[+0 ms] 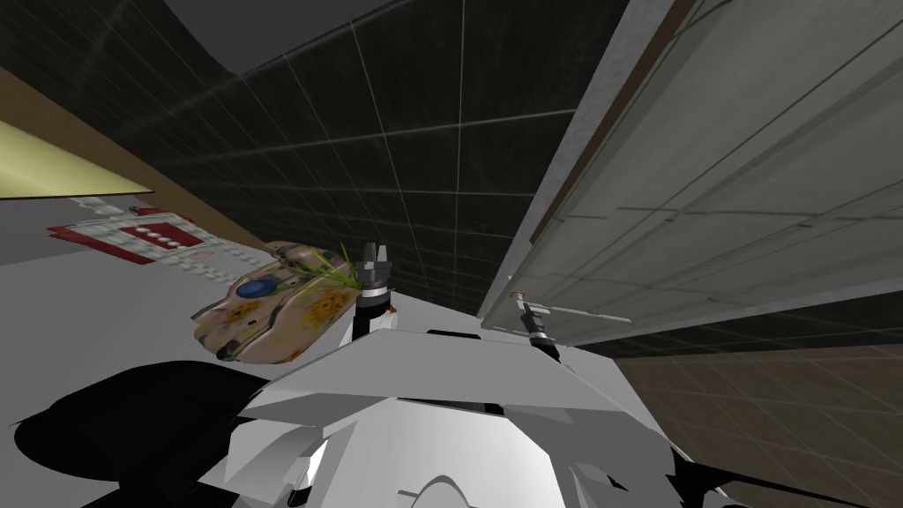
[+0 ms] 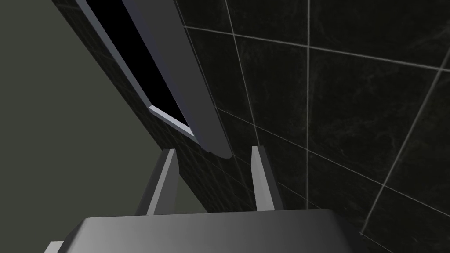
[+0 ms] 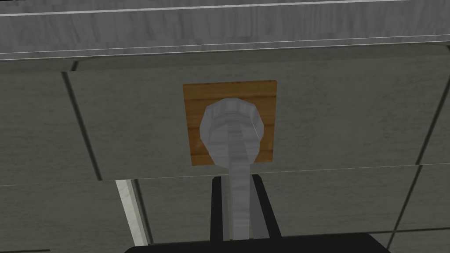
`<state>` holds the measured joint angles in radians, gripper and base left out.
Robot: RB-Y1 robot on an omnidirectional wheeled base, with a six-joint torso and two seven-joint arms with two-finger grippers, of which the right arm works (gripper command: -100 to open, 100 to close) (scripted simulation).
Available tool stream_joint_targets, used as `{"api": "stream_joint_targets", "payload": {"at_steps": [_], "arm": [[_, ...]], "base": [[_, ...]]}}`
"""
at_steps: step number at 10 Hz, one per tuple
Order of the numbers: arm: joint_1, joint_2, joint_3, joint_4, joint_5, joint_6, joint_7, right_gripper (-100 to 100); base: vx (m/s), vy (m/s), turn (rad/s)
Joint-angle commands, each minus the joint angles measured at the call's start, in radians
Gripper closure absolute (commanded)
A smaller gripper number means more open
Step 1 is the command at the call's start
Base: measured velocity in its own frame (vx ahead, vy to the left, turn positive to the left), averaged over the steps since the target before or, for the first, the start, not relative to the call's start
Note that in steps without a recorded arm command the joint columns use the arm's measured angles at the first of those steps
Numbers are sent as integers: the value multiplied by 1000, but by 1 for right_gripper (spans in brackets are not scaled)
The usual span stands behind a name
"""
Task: Pull the door open
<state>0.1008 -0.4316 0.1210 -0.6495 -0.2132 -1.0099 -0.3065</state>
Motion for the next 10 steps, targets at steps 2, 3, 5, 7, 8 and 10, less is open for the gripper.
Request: {"api": "stream_joint_targets", "payload": {"at_steps": [2, 3, 5, 7, 8, 10], "arm": [[23, -20, 17, 2, 4, -34, -22, 100], [31, -28, 24, 4, 5, -48, -31, 100], [40, -29, 30, -2, 8, -49, -34, 100], [62, -41, 44, 8, 8, -87, -46, 100], [71, -47, 49, 12, 7, -103, -51, 100], [90, -60, 60, 23, 6, -140, -62, 100]], "base": [[-198, -64, 121], [-157, -41, 103], [-134, -43, 87], [-163, -70, 191], [-182, -48, 125], [-200, -76, 179]]}}
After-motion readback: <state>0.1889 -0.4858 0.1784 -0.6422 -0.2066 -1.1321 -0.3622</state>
